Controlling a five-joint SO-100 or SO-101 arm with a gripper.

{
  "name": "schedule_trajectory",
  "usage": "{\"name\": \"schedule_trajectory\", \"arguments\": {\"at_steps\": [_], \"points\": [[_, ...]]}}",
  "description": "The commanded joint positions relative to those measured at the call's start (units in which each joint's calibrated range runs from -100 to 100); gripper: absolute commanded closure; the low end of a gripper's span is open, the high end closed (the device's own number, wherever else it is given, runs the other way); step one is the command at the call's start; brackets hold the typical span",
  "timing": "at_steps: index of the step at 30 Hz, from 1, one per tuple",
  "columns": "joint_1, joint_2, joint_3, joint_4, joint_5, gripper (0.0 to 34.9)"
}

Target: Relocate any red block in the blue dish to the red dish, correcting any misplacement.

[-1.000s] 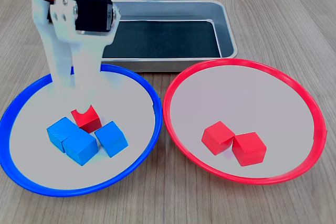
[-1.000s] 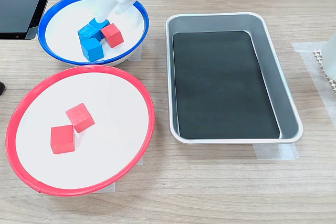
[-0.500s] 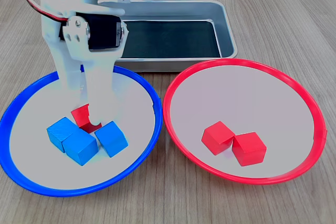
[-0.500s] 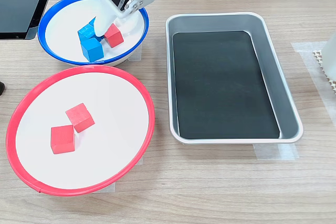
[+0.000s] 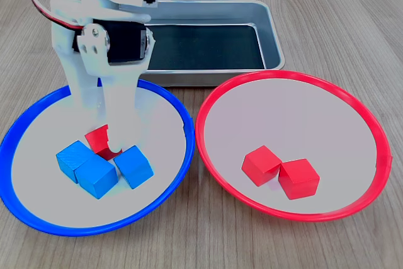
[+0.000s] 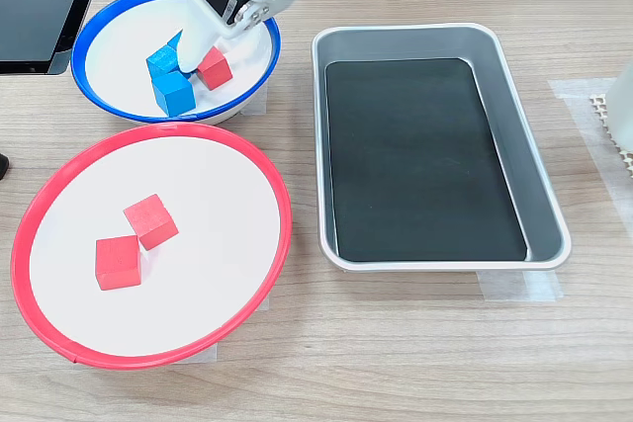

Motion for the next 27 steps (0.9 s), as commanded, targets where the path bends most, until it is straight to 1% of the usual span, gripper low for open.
{"name": "schedule_trajectory", "arguments": {"at_steps": [1, 12, 19, 24, 27], "points": [[-0.11, -0.03, 0.06, -1.23, 0.24, 21.5], [0.92, 3.89, -0.48, -3.54, 0.34, 22.2], [1.39, 5.34, -1.03, -3.7, 0.1, 23.0], [1.96, 5.6, -0.94, -3.79, 0.49, 22.9], [2.05, 5.77, -0.94, -3.87, 0.63, 24.3]]}}
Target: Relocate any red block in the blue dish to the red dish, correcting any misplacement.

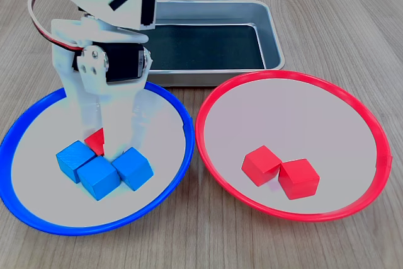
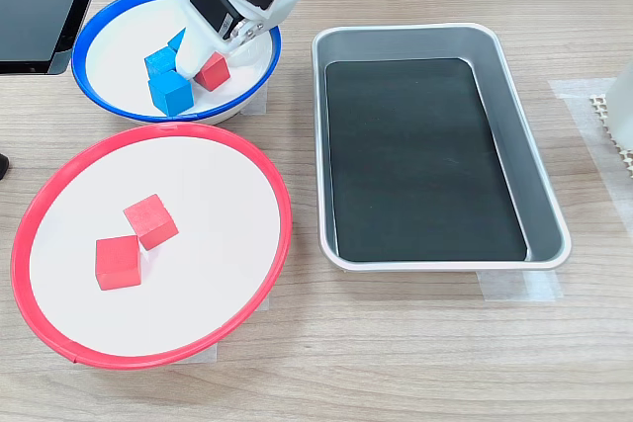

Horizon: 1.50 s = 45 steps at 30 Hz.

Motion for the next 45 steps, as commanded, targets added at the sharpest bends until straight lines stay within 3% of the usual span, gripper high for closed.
{"name": "schedule_trajectory", "arguments": {"at_steps": [1, 7, 22, 34, 45], "points": [[0.99, 0.31, -0.49, 0.05, 0.24, 25.2], [0.14, -0.2, -0.67, 1.78, -0.39, 34.5], [-2.21, -5.66, -1.85, 4.17, -2.98, 34.6], [-6.07, -14.62, -7.86, 10.86, -3.57, 34.6], [-16.61, -16.75, -7.86, 12.92, -5.62, 34.6]]}}
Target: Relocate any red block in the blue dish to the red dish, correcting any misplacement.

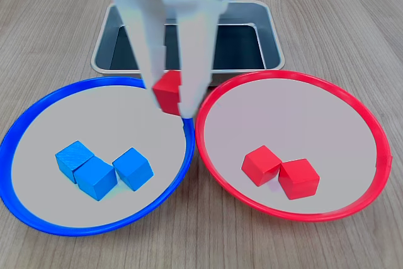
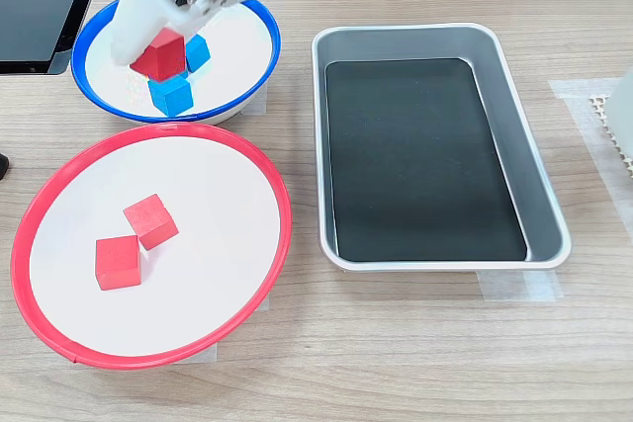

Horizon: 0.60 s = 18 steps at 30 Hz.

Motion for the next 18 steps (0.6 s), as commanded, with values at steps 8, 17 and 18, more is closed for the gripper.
{"name": "schedule_trajectory", "arguments": {"at_steps": [8, 17, 18], "points": [[-11.03, -2.6, 4.95, -0.79, -0.88, 34.6], [-14.52, 3.55, 5.95, -5.17, -0.98, 34.6], [-14.8, 4.65, 5.5, -5.33, -1.07, 34.6]]}}
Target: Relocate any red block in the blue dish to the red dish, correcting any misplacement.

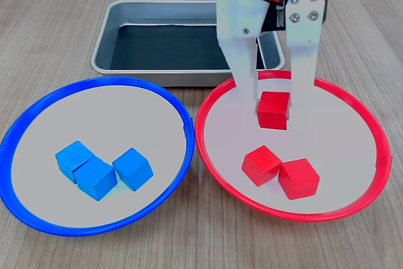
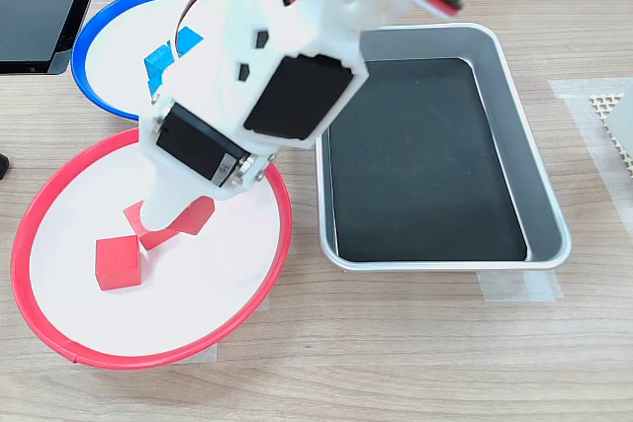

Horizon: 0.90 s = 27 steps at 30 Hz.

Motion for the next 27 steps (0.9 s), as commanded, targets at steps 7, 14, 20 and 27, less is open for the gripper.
{"name": "schedule_trajectory", "arguments": {"at_steps": [7, 14, 20, 27], "points": [[-1.75, 5.17, -3.58, -1.01, -0.49, 34.6], [-2.22, 8.83, -7.68, -1.75, -0.88, 34.6], [-2.22, 10.37, -9.13, -3.4, -1.22, 26.7], [-1.75, 9.94, -10.41, -2.08, -1.22, 22.1]]}}
